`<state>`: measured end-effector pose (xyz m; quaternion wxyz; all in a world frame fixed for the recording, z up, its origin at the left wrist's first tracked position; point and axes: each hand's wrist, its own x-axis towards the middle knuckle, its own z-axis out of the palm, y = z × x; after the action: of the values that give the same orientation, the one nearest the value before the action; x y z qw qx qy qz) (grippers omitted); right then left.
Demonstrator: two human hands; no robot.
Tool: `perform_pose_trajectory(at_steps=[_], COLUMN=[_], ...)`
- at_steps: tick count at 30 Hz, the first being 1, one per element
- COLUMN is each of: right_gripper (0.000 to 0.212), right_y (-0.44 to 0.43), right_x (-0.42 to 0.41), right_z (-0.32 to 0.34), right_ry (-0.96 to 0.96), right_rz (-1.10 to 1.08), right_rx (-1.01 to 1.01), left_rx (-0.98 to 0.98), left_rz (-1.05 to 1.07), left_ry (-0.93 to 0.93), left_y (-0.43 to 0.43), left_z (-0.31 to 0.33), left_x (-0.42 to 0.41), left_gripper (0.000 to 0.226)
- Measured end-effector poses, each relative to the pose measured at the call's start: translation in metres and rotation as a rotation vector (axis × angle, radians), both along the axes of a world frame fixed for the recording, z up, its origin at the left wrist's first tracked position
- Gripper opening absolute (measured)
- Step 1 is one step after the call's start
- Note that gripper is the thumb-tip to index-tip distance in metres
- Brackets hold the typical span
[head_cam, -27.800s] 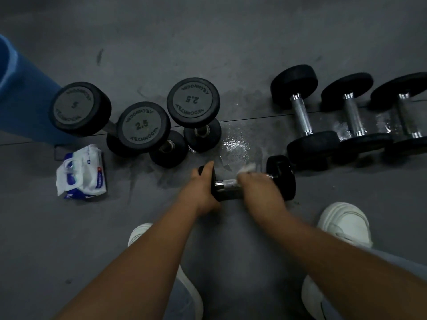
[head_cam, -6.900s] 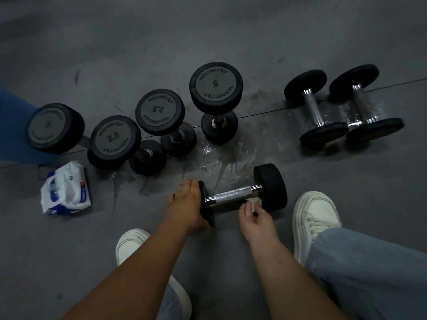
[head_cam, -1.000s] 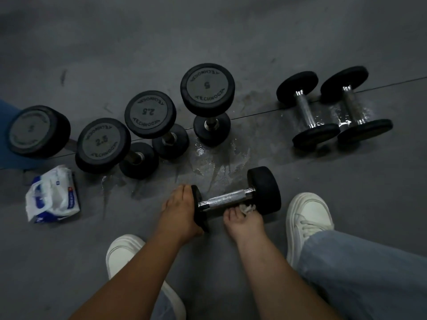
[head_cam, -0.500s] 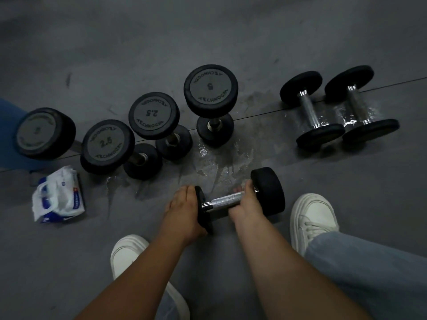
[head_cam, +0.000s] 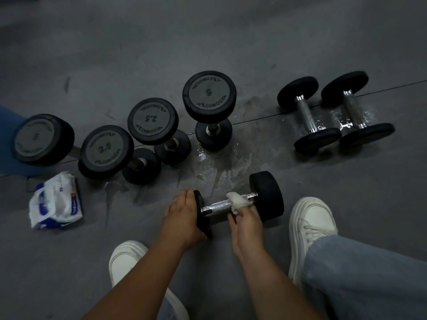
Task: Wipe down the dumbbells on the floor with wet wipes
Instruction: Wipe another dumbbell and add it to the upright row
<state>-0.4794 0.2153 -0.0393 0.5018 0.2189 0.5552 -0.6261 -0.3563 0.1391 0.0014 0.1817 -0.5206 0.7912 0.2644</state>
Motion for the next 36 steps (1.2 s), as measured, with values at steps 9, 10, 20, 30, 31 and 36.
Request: perform_pose_trajectory(at_steps=[9, 10, 20, 30, 31, 36], right_gripper=[0.012, 0.007, 0.029, 0.013, 0.014, 0.026], right_y=[-0.006, -0.008, -0.045, -0.046, -0.043, -0.027], right_x=[-0.009, -0.010, -0.019, -0.019, -0.019, -0.011], right_z=[0.008, 0.008, 0.018, 0.015, 0.016, 0.018], right_ry=[-0.077, -0.079, -0.165, -0.169, -0.169, -0.097], right_rz=[-0.098, -0.097, -0.226, -0.308, -0.288, -0.294], right_rx=[0.027, 0.054, 0.219, 0.253, 0.226, 0.212], left_rx=[0.022, 0.024, 0.025, -0.005, 0.002, 0.002], left_rz=[0.010, 0.012, 0.010, -0.008, -0.004, -0.005], left_ry=[0.000, 0.004, -0.001, 0.024, 0.025, 0.022], left_y=[-0.001, -0.001, 0.000, -0.002, -0.002, -0.001], left_z=[-0.001, -0.001, 0.005, 0.003, 0.003, 0.001], left_x=[0.001, 0.000, -0.001, -0.001, -0.001, 0.000], left_gripper=[0.123, 0.122, 0.124, 0.113, 0.113, 0.113])
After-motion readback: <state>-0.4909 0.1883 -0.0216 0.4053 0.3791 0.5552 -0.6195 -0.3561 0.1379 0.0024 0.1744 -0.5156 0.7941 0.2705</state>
